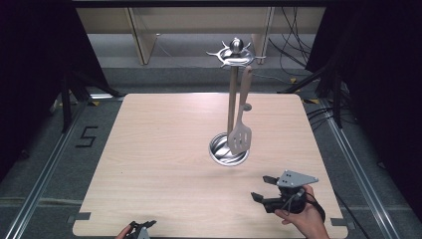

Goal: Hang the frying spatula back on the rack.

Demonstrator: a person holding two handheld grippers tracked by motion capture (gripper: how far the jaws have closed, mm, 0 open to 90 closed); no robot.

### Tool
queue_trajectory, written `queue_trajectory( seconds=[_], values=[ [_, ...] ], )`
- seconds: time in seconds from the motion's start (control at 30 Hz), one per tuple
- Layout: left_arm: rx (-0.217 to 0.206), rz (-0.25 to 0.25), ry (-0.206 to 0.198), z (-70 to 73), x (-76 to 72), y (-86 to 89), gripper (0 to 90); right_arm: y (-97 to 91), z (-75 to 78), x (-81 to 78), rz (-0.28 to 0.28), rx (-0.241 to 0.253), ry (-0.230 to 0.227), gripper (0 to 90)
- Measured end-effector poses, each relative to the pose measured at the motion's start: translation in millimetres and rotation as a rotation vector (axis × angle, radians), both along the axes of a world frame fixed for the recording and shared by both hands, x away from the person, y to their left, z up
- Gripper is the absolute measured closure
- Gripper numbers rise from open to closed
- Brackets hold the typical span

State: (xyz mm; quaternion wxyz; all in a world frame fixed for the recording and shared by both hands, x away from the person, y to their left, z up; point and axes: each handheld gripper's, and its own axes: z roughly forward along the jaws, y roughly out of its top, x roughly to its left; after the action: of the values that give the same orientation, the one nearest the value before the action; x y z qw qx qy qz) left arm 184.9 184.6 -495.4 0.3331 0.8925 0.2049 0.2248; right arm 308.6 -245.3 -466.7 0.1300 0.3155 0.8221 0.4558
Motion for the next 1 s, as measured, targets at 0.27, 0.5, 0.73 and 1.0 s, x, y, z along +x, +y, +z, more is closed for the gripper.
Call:
queue_trajectory(
  seconds=[0.27, 0.5, 0.73, 1.0],
  values=[
    [0.006, -0.004, 0.002, -1.0, 0.4, -0.6, 17.8, -4.8, -10.0, -10.1, 0.009, -0.033, -0.002, 28.2],
    [-0.004, -0.004, 0.012, -2.0, 0.7, -0.5, 17.9, -7.9, -14.6, -18.3, -0.006, -0.047, 0.025, 26.6],
    [0.013, -0.004, 0.006, -1.6, 0.3, -0.6, 17.8, -6.2, -19.0, -24.6, 0.013, -0.062, 0.028, 24.0],
    [0.012, -0.006, 0.01, -2.1, 0.1, -1.4, 17.8, -3.8, -24.2, -30.6, 0.036, -0.099, 0.038, 23.0]
  ],
)
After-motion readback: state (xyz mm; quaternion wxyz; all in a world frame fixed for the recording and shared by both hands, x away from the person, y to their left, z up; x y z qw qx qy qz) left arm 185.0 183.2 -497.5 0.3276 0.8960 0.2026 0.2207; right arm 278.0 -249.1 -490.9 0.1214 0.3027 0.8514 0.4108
